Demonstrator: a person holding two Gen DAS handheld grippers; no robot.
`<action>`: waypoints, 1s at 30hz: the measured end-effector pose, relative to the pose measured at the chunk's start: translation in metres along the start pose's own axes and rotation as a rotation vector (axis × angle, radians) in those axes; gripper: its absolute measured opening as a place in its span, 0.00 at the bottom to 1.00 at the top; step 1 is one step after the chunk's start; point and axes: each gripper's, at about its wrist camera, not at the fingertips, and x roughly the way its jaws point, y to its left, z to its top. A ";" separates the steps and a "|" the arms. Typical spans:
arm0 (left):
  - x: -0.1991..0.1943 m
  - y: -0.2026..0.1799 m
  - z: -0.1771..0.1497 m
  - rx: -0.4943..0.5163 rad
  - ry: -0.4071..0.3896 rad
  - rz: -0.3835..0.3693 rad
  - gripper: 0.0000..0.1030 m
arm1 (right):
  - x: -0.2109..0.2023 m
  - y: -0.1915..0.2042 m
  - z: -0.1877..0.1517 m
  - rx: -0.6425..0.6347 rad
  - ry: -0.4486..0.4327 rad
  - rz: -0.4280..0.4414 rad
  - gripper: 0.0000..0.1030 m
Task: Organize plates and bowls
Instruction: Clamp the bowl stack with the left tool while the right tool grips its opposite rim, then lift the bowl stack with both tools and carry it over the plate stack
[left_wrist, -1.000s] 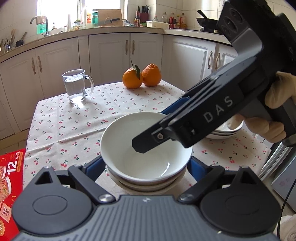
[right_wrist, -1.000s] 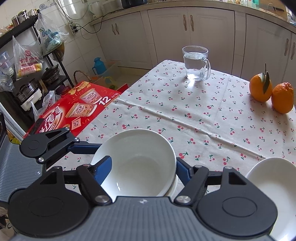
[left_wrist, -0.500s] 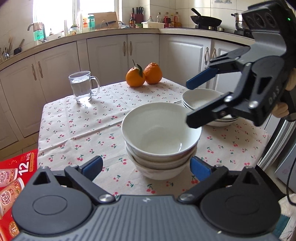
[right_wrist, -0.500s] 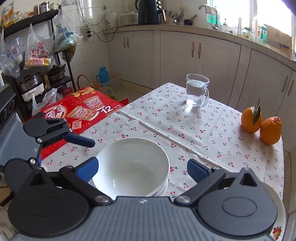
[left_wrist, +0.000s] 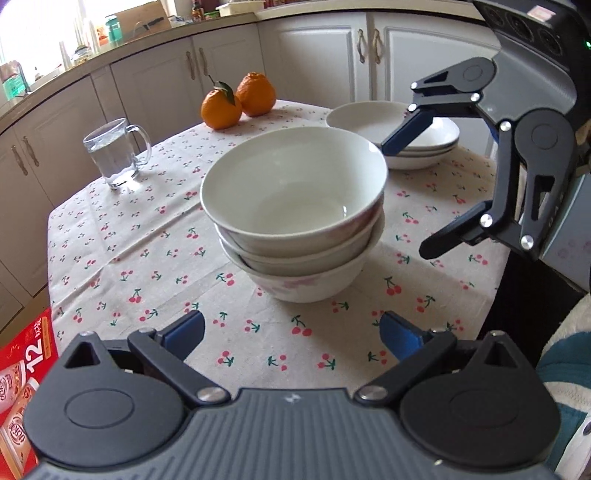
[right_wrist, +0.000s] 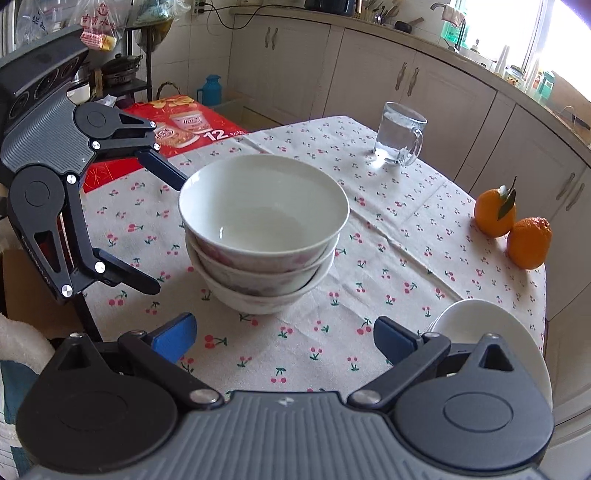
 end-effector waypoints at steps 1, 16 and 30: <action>0.002 0.000 0.000 0.012 0.001 -0.012 0.98 | 0.003 -0.001 -0.001 0.000 0.006 0.006 1.00; 0.030 0.021 0.009 0.007 -0.003 -0.137 0.98 | 0.040 -0.015 0.013 -0.036 0.033 0.122 1.00; 0.038 0.030 0.014 0.086 -0.046 -0.247 0.97 | 0.053 -0.026 0.030 -0.146 0.073 0.257 0.97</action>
